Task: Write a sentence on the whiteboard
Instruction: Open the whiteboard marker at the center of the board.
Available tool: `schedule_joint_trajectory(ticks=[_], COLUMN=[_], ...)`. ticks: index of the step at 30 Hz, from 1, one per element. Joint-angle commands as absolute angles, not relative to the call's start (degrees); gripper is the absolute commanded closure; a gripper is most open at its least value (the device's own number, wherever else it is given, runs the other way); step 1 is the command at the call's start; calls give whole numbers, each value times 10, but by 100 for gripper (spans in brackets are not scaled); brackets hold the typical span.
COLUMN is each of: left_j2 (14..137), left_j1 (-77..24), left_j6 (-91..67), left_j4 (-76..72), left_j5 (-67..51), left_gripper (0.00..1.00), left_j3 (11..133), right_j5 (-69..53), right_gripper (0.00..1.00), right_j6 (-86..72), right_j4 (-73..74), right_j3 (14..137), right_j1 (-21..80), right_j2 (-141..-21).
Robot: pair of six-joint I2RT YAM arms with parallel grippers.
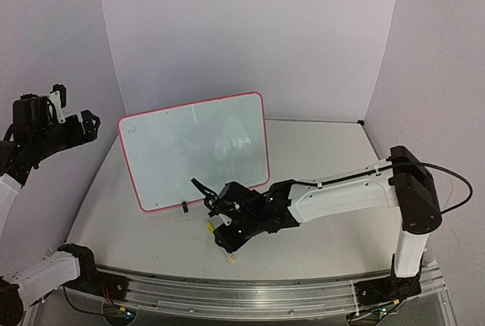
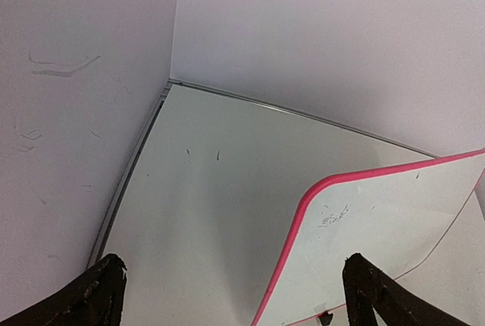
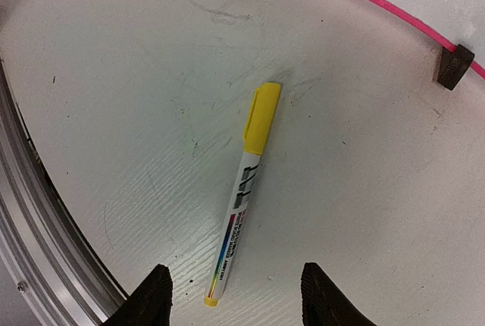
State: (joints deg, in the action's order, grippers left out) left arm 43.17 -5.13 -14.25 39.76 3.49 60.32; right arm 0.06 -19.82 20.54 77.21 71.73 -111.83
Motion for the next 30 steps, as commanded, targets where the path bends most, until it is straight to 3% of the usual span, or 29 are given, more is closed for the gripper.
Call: schedule_joint_trajectory(ticks=[1,8,18,20,23,30], left_j2=[437,442,440,445,450,499], left_j1=[-49,-48,-49,-49,-49,-49], left_j6=[-164,-167,-145,-143,-137,-159], left_j4=[416,421,454,459,457,488], left_j5=[-24,-75,-48,-64,-90,-215], left_gripper=[1,1,1,1,1,4], left_j3=[628,637,665,672,677,732], right_j5=[43,49,58,66,88,130], right_gripper=[53,66,78,83,99,100], right_j6=[-223,-245,-256,-262,-281,-273], right_j4=[240,250,262,264,265,265], right_j3=[820,840,865,867,860,857], right_j1=[731,732,738,738,738,737], right_j2=[-1158,-1191,-1233,-1238,-1230,-1139])
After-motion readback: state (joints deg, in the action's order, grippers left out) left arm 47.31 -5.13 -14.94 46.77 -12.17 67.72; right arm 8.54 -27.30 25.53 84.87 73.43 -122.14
